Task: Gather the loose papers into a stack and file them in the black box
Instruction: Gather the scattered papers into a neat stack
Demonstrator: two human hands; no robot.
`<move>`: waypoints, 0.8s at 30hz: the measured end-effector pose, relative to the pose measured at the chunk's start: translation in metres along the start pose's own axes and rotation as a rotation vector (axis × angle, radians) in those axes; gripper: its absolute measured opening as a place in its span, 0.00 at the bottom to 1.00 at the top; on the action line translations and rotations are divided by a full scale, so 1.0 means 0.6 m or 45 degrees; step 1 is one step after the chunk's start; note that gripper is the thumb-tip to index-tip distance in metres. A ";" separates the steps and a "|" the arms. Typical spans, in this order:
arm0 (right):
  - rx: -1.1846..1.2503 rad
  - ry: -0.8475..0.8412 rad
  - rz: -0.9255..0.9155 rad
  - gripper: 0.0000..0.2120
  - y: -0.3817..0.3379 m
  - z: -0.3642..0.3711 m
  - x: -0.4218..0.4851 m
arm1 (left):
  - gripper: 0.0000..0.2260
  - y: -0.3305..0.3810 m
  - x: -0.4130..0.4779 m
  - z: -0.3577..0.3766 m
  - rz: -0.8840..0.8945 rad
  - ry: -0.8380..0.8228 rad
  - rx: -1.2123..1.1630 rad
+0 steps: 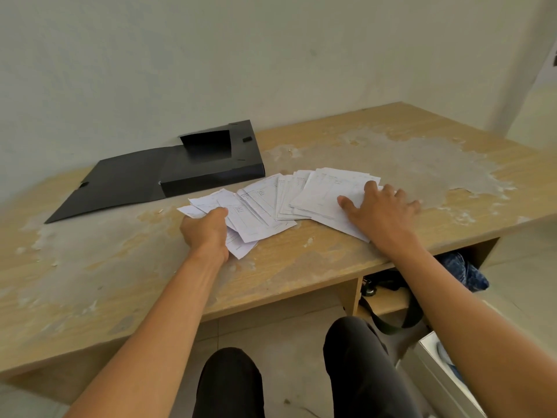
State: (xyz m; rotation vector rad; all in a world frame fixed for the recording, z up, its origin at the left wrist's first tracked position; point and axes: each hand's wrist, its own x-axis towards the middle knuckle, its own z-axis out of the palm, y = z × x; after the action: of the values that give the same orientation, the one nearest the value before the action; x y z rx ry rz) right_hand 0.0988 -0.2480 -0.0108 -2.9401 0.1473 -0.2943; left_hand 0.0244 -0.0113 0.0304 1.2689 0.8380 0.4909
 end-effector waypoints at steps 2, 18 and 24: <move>-0.033 -0.065 0.007 0.34 -0.008 -0.002 0.000 | 0.17 0.002 0.002 0.003 -0.009 -0.002 0.005; 0.205 -0.140 -0.115 0.31 -0.059 0.008 0.033 | 0.18 0.015 0.020 0.025 0.006 -0.123 0.112; 0.440 -0.177 -0.197 0.27 -0.072 0.006 0.046 | 0.16 0.015 0.037 0.032 0.035 -0.214 0.126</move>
State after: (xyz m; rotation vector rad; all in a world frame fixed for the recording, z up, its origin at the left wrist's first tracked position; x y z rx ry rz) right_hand 0.1302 -0.2081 -0.0010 -2.6189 -0.1379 -0.1203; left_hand 0.0542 -0.0051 0.0345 1.3940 0.7108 0.3626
